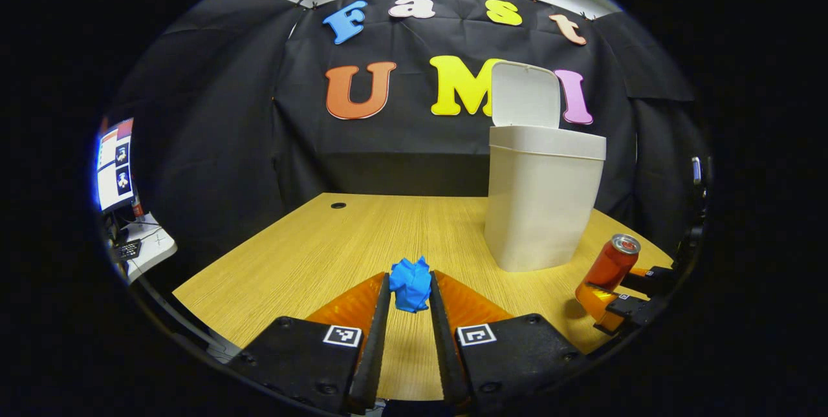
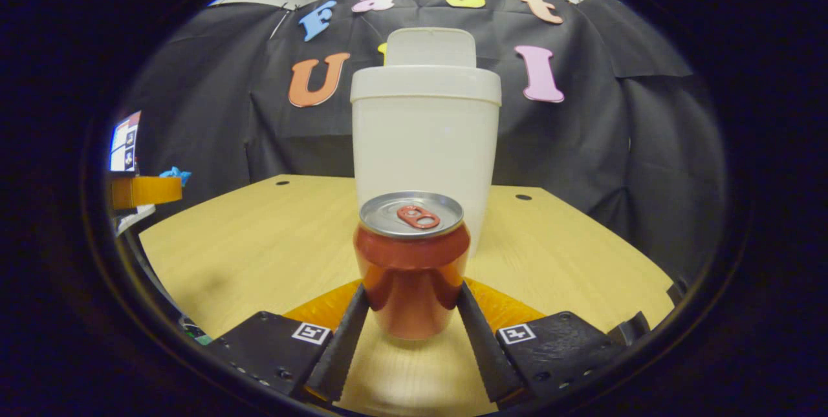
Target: Press the lid of the desktop garbage bin to open it, pick up the crumpled paper on the desktop and throw it into the bin, then pick up the pop can on the desktop and drop it into the bin, and finally close the garbage bin lid.
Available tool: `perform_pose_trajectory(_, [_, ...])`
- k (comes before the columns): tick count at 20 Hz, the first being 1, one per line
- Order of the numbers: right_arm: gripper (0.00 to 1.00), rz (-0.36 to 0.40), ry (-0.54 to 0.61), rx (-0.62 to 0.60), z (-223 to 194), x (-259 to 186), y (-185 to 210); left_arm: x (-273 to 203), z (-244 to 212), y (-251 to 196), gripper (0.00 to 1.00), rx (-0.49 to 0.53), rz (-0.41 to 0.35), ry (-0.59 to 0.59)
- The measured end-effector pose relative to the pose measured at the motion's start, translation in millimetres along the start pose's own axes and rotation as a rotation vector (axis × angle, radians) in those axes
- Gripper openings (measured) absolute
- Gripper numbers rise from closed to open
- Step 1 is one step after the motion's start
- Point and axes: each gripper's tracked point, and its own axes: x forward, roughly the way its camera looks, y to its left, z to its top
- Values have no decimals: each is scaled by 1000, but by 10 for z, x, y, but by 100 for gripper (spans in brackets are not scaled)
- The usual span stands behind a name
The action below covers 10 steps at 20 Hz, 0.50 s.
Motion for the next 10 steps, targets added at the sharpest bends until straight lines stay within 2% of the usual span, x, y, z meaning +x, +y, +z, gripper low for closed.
perform_pose_trajectory(5, [77, 37, -48, 32, 475, -187, 48, -22, -8, -78, 40, -17, 14, -3])
perform_pose_trajectory(8, [77, -32, -99, -47, 766, -371, -200, -26, 82, -233, 40, -58, 2, -19])
perform_pose_trajectory(10, [77, -35, -122, -42, 958, -516, -304, -28, 166, -396, 40, -92, -19, -32])
